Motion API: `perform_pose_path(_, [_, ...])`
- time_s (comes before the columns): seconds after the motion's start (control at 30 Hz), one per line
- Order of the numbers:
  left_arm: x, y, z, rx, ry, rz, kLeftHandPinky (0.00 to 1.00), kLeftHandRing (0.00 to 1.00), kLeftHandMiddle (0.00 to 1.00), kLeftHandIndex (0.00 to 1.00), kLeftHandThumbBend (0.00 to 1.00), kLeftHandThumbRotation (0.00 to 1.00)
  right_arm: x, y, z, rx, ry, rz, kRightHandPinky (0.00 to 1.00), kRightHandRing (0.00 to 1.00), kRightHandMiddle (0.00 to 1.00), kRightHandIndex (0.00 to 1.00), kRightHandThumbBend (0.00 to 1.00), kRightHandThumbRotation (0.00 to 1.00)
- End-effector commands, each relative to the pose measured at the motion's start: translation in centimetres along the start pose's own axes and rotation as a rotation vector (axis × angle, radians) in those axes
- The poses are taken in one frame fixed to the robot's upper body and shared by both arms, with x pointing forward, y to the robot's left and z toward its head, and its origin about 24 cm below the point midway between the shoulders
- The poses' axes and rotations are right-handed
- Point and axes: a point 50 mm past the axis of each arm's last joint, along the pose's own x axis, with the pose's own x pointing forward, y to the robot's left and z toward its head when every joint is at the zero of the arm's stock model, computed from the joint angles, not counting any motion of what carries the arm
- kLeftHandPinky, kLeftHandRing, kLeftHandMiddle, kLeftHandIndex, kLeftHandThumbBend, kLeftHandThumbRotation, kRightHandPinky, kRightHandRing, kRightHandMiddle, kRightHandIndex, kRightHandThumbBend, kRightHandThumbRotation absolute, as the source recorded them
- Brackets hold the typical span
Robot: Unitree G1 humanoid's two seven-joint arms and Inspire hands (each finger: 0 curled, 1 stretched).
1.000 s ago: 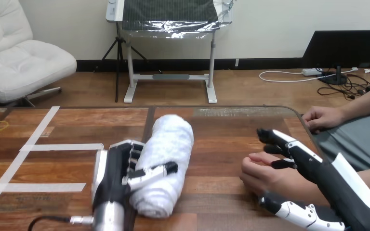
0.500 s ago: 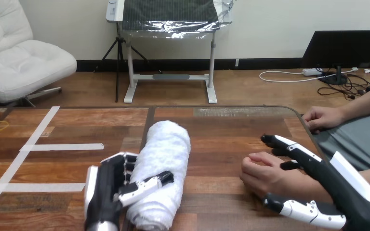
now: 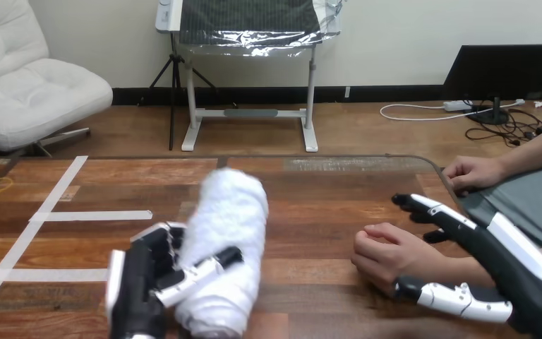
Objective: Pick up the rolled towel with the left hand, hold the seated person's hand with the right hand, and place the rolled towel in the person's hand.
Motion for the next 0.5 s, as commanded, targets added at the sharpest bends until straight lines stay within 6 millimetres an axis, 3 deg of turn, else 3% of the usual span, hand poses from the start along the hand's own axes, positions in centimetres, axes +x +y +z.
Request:
perform_pose_path(0.0, [1.26,0.32,13.33,-0.270,-0.740,0.018,0.20,0.26,0.33,0.37,0.42,0.00,2.72,-6.06,2.58,-0.169,-0.143,-0.170,0.80,0.90,0.92,0.92,0.86,0.70])
perform_pose_path(0.47, [1.54,0.46,13.52,-0.307,-0.805,0.023,0.18,0.24,0.31,0.36,0.44,0.00,3.02,-6.86,2.76,-0.202,-0.133,-0.199,0.79,0.90,0.93,0.93,0.90,0.74])
